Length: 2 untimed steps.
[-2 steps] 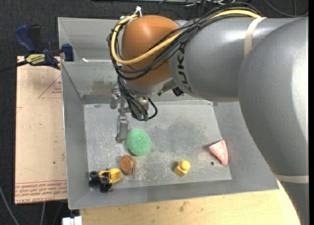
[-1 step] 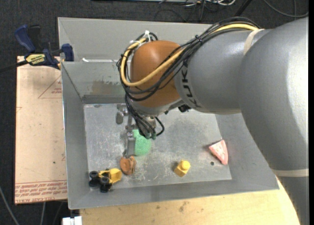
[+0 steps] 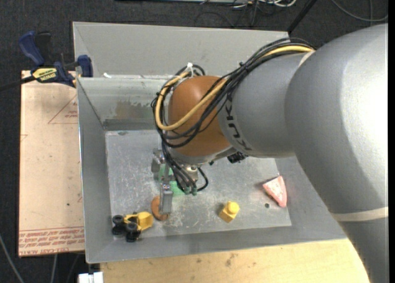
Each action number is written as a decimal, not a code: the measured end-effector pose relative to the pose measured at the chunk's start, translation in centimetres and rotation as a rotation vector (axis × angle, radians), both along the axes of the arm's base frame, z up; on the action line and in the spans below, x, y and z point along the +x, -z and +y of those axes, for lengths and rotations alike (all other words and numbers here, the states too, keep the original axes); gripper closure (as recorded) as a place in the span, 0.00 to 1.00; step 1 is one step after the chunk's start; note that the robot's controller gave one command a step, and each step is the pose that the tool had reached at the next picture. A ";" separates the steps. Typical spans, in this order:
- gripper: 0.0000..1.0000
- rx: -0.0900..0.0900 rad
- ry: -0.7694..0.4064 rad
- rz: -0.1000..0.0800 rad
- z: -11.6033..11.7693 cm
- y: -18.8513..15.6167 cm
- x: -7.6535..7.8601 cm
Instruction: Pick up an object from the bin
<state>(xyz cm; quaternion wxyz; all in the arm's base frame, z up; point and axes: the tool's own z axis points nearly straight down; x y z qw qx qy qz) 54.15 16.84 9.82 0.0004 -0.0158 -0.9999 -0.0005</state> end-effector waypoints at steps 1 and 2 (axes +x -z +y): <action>0.00 0.002 -0.103 -0.004 -0.8 1.2 -0.8; 1.00 0.000 -0.160 0.000 -2.6 2.6 -3.8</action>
Offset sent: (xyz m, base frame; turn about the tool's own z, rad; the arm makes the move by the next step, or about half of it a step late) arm -0.0380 -0.0261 -0.0256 -0.1607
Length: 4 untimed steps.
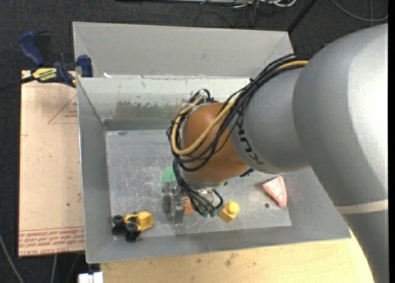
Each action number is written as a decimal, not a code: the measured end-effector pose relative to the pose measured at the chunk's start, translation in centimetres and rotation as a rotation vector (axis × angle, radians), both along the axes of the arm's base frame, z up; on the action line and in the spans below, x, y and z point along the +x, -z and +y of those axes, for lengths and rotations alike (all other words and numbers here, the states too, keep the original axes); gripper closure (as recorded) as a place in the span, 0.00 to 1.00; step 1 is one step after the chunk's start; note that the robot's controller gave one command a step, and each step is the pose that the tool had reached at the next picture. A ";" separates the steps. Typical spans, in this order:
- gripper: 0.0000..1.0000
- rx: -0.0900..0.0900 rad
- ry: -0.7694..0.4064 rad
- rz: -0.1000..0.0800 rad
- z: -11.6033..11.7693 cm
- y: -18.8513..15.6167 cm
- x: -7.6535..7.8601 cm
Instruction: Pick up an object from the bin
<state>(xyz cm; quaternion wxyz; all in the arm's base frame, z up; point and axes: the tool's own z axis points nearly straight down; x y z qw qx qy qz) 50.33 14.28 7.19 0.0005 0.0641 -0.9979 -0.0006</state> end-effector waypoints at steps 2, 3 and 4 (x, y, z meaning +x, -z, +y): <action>0.00 0.000 0.001 0.000 0.0 0.0 0.0; 0.00 0.000 0.000 0.000 0.0 0.0 0.0; 0.00 0.001 -0.011 -0.002 -1.9 0.1 0.0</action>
Offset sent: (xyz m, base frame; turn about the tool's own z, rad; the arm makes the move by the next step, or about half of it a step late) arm 0.0000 0.0000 0.0000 0.0000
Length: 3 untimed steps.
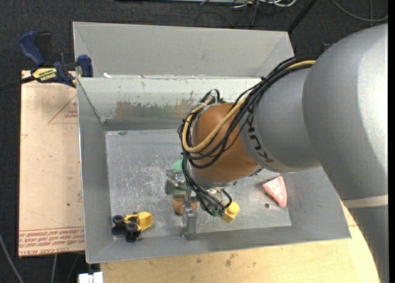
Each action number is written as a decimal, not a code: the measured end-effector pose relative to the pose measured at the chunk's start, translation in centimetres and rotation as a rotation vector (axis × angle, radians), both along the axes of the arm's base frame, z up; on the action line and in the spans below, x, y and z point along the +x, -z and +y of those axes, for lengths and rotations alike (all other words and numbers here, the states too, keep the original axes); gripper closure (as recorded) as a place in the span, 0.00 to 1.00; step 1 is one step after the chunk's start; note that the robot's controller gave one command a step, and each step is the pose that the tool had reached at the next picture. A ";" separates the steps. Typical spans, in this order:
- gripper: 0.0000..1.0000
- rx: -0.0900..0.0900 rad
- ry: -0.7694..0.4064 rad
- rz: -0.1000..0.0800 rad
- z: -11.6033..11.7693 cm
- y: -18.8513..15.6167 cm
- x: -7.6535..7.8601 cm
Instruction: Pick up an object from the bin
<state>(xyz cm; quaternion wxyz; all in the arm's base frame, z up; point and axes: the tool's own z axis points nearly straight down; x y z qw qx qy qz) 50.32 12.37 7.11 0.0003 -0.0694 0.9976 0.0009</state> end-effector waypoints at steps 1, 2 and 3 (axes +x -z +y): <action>0.00 -0.001 -0.014 0.003 -2.3 -3.0 1.5; 1.00 0.000 -0.019 -0.001 -3.1 -4.7 1.7; 0.00 0.000 -0.025 0.001 -2.9 -3.0 1.1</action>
Offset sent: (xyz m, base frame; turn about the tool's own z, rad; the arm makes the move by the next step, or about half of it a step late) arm 0.0085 -0.0281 0.0217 -0.0293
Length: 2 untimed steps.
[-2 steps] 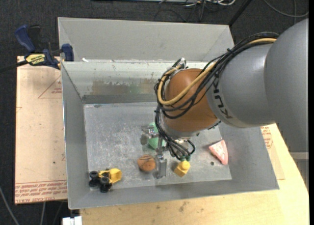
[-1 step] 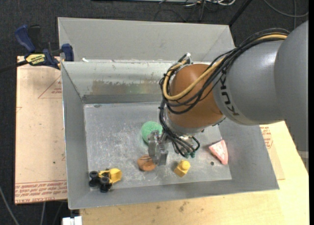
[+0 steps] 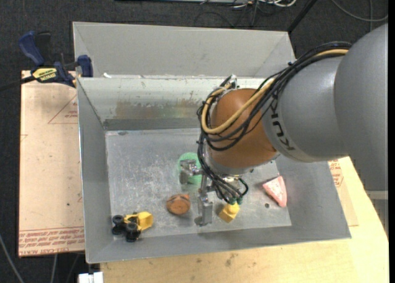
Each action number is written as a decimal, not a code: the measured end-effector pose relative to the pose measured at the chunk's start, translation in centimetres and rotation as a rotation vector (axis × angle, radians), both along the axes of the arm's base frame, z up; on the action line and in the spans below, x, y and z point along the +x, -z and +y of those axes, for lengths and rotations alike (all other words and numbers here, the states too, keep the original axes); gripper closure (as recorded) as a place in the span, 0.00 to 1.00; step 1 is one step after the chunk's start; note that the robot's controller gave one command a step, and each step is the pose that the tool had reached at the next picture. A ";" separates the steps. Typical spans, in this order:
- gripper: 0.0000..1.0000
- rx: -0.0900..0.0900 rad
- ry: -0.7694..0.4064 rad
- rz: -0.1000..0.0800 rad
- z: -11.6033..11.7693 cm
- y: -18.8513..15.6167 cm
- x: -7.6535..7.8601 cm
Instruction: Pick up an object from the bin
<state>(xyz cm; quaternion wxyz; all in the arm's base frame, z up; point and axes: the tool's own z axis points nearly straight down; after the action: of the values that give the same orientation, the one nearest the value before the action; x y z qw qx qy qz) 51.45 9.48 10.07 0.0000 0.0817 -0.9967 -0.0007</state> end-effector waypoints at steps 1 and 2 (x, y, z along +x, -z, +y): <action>0.00 0.000 -0.002 0.000 0.1 0.7 -0.2; 1.00 0.000 0.053 0.000 1.5 3.1 -0.1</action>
Offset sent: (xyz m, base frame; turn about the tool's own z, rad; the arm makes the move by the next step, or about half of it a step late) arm -0.0013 0.0144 -0.0307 0.0535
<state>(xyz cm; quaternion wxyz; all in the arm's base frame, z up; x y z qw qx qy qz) 51.32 11.00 6.94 0.0001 0.0551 -0.9985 -0.0008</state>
